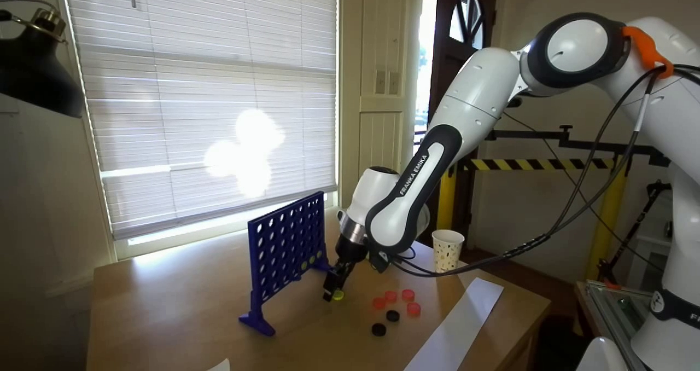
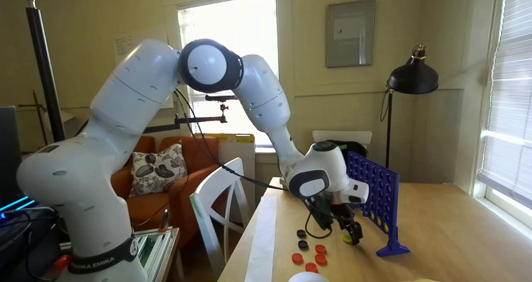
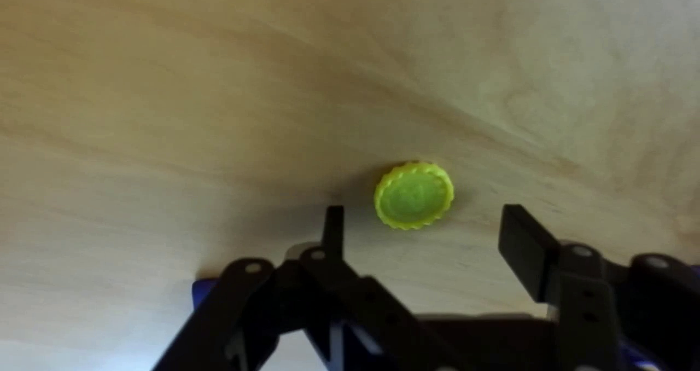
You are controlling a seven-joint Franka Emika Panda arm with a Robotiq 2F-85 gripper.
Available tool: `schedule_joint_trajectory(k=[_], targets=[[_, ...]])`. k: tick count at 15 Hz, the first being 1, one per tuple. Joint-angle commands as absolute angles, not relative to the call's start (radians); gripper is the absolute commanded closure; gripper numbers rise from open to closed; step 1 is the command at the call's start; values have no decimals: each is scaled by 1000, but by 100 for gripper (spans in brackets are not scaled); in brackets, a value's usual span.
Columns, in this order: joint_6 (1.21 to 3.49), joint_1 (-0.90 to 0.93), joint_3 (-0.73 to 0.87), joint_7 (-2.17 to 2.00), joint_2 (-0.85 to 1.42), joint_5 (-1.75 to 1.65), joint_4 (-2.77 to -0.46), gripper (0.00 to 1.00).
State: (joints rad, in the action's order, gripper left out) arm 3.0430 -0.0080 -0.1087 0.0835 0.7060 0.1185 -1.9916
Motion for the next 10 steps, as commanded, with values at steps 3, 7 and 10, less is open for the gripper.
schedule_joint_trajectory(k=[3,7,10], targets=[[2984,4,-91,57,711,82,-1974,42],[2971,3,-81,62,712,73,-1963,69],[2966,3,-79,62,713,69,-1959,88]])
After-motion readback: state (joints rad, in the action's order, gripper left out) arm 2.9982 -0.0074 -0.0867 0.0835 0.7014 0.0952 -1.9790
